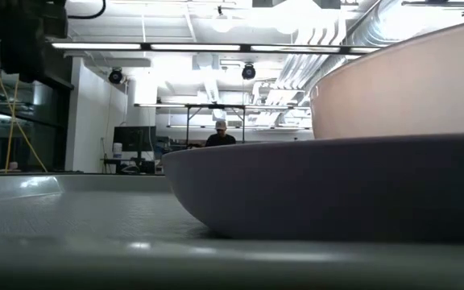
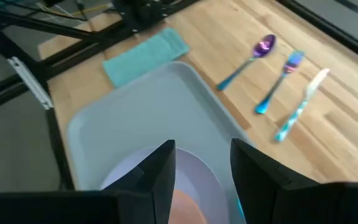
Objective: Set up tray
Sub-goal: Put the light green table napkin on the gray tray to the left of the violet plate
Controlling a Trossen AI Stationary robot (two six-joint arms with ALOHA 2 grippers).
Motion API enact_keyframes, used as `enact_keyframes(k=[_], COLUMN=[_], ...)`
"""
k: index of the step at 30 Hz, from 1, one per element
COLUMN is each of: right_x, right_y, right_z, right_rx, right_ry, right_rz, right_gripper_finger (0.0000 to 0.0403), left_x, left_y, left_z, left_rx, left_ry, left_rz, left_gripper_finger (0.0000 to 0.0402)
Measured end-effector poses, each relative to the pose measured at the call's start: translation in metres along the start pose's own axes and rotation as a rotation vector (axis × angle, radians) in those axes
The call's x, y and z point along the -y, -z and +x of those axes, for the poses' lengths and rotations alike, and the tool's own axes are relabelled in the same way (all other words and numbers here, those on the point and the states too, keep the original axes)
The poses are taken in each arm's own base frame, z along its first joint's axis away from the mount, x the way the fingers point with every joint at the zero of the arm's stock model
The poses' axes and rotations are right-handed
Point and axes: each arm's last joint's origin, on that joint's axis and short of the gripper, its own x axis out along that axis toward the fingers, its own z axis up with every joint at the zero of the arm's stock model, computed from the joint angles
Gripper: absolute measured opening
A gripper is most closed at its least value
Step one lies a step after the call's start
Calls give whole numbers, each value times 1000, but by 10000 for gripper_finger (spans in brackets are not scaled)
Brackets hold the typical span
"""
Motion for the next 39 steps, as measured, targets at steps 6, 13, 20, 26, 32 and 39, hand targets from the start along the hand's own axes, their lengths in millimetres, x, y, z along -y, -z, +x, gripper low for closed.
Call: enact_keyframes(k=[6,13,20,26,32,39], right_x=[5,9,10,12,12,8], right_y=[2,5,5,6,7,13], right_z=[-1,-2,-2,-2,-2,-8], right_rx=[-27,-59,-68,-75,-83,-92], right_ry=[29,60,69,83,81,62], right_rz=[-17,-29,-31,-44,-45,-35], right_gripper_finger=[131,131,131,131,131,131], left_x=[0,-1,-6,-9,-17,-29], left_y=[4,6,12,0,-22,-47], left_z=[1,3,20,30,53,88], left_rx=[-67,-137,-184,-200,-296,-485], left_ry=[13,20,99,110,135,214], left_rz=[69,70,70,65,110,228], left_gripper_finger=[145,158,176,187,191,191])
